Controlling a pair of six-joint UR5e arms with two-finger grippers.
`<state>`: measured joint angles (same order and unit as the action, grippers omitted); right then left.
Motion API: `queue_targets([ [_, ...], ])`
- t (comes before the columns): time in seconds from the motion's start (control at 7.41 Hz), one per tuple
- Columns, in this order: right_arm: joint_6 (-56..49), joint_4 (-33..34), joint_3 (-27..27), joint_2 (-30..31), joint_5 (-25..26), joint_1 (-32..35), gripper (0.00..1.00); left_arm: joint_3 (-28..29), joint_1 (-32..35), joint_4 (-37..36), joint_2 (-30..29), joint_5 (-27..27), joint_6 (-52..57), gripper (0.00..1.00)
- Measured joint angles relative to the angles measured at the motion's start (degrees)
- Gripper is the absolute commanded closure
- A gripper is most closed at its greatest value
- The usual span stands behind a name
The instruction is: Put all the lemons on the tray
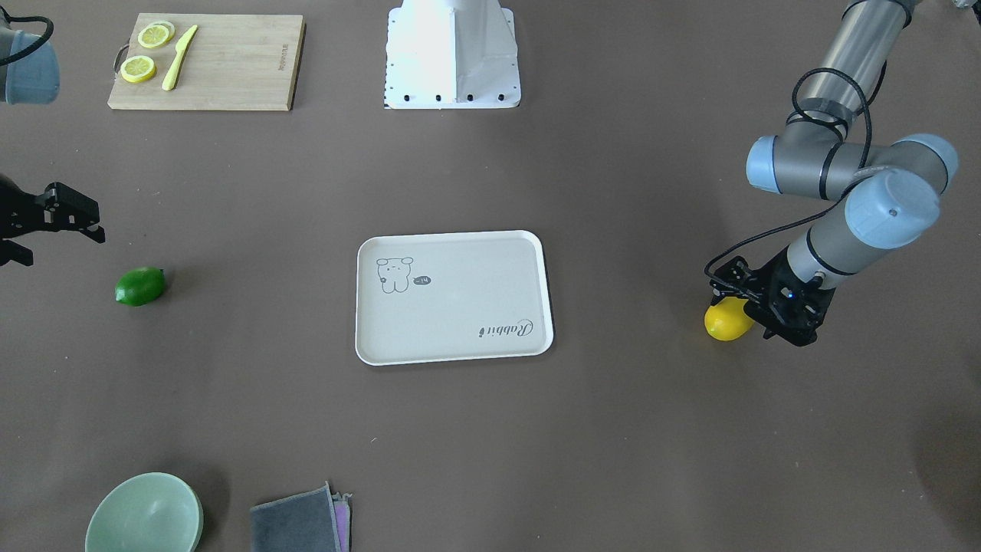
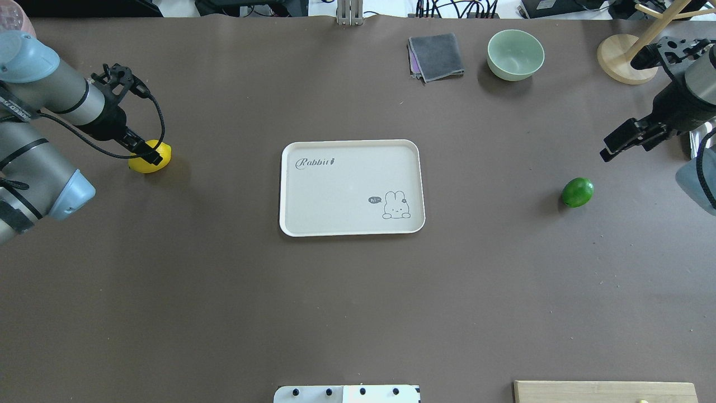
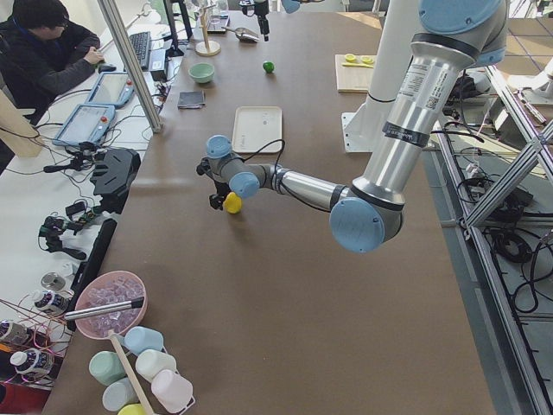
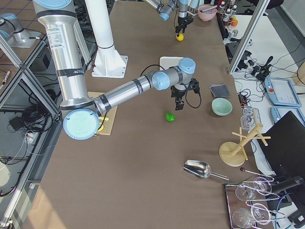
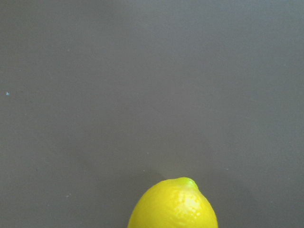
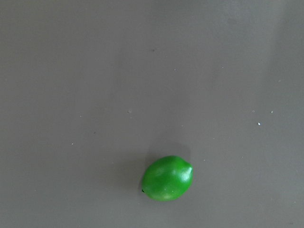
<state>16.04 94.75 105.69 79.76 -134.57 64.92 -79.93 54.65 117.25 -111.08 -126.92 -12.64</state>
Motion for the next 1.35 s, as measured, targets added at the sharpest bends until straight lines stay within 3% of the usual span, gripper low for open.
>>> queue_targets([
  [0.13,0.38,0.0,0.05,-0.02,0.36,-0.22,0.0,0.05,-0.76,0.0,0.1,0.27,-0.06,0.09],
  [0.27,0.6,0.0,0.09,-0.04,0.58,-0.34,0.0,0.12,-1.19,-0.02,0.11,0.38,-0.09,0.36],
  [0.4,0.69,0.0,0.14,-0.04,0.67,-0.37,0.0,0.21,-1.37,-0.06,0.05,0.43,-0.38,0.8],
  [0.54,0.82,0.0,0.21,-0.04,0.7,-0.39,0.0,0.22,-1.42,-0.06,-0.09,0.43,-2.25,1.0],
  [1.35,1.58,0.0,0.63,-0.04,0.63,-0.41,0.0,-4.42,-2.84,-0.33,-3.65,-2.31,-23.18,1.0],
])
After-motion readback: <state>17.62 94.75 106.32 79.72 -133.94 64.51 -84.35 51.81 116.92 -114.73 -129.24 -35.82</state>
